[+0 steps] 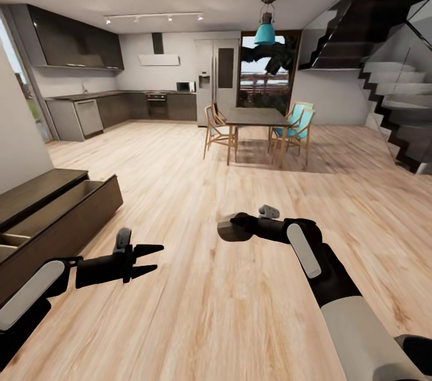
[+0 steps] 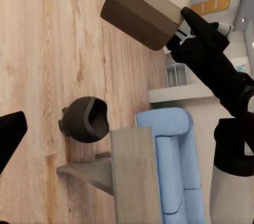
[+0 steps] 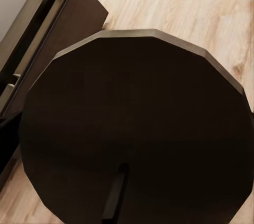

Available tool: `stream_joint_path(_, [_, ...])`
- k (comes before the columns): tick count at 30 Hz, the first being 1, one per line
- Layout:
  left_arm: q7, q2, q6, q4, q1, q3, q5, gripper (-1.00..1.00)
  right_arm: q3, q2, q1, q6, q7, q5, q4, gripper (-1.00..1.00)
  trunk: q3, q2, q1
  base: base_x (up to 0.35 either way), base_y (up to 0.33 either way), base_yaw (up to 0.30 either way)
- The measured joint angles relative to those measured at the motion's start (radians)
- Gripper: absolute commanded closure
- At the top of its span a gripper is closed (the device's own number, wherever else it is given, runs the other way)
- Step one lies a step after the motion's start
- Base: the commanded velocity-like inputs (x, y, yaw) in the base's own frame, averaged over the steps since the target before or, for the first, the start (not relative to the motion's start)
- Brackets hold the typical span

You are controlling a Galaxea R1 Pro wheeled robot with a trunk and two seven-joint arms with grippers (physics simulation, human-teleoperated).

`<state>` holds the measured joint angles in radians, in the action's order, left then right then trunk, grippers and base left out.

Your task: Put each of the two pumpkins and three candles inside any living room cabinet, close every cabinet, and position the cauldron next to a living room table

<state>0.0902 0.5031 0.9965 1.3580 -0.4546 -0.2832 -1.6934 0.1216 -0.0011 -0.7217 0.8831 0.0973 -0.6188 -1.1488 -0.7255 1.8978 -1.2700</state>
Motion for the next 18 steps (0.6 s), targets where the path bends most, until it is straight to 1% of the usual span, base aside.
stream_joint_path(18, [0.0,0.0,0.0,0.0,0.0,0.0,0.0,-1.0,0.0,0.0,0.0,0.0,0.0,0.0,-0.001,1.0,0.0,0.0,0.0,0.33,0.0,0.0])
